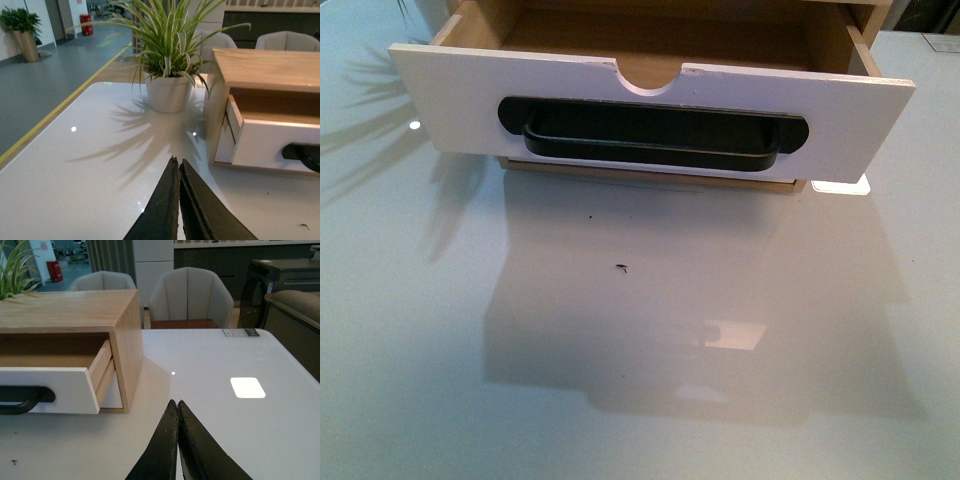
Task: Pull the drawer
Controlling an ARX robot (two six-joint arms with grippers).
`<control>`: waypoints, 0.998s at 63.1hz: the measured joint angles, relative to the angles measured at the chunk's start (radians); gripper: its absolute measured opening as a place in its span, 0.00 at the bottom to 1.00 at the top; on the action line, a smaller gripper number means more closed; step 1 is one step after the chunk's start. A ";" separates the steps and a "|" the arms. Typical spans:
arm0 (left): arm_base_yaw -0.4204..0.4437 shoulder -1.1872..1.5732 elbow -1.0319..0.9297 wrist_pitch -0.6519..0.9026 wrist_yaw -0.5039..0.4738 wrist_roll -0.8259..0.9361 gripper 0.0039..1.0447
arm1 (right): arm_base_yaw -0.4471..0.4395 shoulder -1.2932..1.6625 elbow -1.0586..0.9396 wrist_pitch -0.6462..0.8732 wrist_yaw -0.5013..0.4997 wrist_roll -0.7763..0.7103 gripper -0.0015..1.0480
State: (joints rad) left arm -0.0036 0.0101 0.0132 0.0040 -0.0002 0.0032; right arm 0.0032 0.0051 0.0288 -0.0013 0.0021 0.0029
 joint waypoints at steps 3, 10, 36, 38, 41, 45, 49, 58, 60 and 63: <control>0.000 -0.002 0.000 -0.001 0.000 0.000 0.02 | 0.000 0.000 0.000 0.000 0.000 0.000 0.02; 0.000 -0.003 0.000 -0.002 0.000 0.000 0.02 | 0.000 0.000 0.000 0.000 0.000 0.000 0.02; 0.000 -0.004 0.000 -0.003 0.000 -0.001 0.64 | 0.000 0.000 0.000 0.000 0.000 0.000 0.59; 0.000 -0.004 0.000 -0.003 0.000 -0.001 0.69 | 0.000 0.000 0.000 0.000 0.000 0.000 0.64; 0.000 -0.004 0.000 -0.003 0.000 -0.001 0.81 | 0.000 0.000 0.000 0.000 0.000 0.000 0.76; 0.000 -0.004 0.000 -0.003 0.000 -0.001 0.91 | 0.000 0.000 0.000 0.000 0.000 0.000 0.86; 0.000 -0.004 0.000 -0.003 0.000 -0.001 0.94 | 0.000 0.000 0.000 0.000 0.000 0.000 0.93; 0.000 -0.004 0.000 -0.003 0.000 -0.001 0.93 | 0.000 0.000 0.000 0.000 0.000 0.000 0.91; 0.000 -0.004 0.000 -0.003 0.000 -0.001 0.93 | 0.000 0.000 0.000 0.000 0.000 0.000 0.91; 0.000 -0.004 0.000 -0.003 0.000 -0.001 0.93 | 0.000 0.000 0.000 0.000 0.000 0.000 0.91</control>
State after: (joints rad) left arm -0.0036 0.0063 0.0132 0.0013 -0.0002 0.0025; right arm 0.0032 0.0048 0.0284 -0.0013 0.0021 0.0025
